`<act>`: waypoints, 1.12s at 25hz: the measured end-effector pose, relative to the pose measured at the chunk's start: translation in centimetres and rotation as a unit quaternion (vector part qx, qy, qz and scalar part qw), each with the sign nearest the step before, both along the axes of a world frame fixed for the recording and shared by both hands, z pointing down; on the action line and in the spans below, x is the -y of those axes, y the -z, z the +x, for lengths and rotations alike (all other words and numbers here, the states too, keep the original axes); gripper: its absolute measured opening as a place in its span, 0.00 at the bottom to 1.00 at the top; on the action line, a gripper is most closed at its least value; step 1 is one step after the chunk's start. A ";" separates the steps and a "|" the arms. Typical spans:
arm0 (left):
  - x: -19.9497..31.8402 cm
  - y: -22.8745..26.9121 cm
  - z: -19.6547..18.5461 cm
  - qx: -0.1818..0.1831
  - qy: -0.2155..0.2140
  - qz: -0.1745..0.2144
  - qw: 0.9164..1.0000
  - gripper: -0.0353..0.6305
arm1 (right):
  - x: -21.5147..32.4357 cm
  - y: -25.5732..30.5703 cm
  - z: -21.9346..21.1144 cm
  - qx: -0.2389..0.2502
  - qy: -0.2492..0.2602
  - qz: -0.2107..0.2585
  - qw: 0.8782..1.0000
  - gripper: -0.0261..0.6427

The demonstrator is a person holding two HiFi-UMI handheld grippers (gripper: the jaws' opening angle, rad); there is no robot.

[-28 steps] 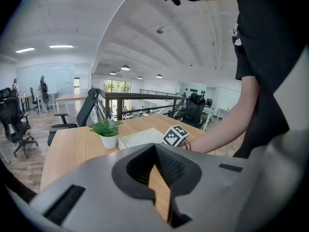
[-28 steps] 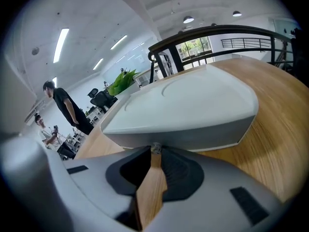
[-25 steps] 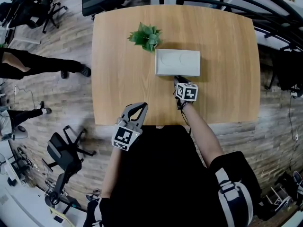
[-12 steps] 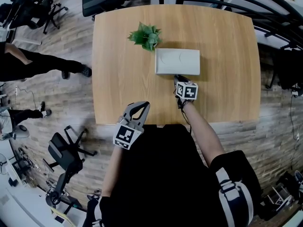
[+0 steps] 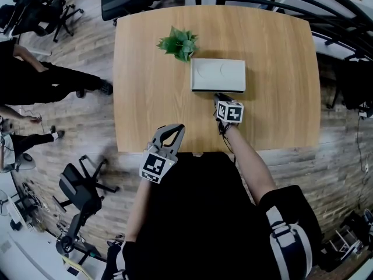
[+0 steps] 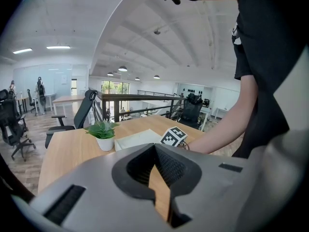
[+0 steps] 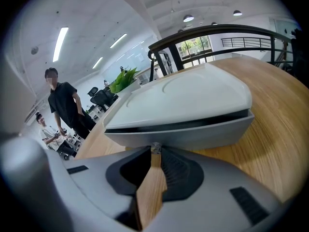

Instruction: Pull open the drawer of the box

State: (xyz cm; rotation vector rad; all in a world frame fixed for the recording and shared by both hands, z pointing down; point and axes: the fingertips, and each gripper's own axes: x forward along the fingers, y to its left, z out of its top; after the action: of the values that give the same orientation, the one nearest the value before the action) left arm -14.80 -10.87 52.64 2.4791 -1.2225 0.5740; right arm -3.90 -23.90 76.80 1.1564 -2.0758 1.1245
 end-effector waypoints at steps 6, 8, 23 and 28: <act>-0.3 0.1 0.1 0.000 -0.001 0.003 1.000 0.09 | -0.7 0.0 0.1 -0.002 0.002 -0.005 1.000 0.15; -0.5 0.2 0.1 -0.001 -0.001 0.003 1.000 0.09 | -1.0 0.0 0.2 -0.002 0.004 -0.006 1.000 0.15; -1.4 0.2 0.6 0.001 -0.008 0.009 1.000 0.09 | -2.9 -0.2 0.5 -0.003 0.013 -0.011 1.000 0.15; -1.7 0.4 0.7 0.001 -0.011 0.011 1.000 0.09 | -3.9 -0.1 0.4 -0.001 0.016 -0.015 1.000 0.15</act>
State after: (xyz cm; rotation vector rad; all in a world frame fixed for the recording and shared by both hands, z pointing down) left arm -14.13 -9.12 52.26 2.5132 -1.2099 0.5729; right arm -3.53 -20.05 76.89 1.1047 -2.0612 1.1359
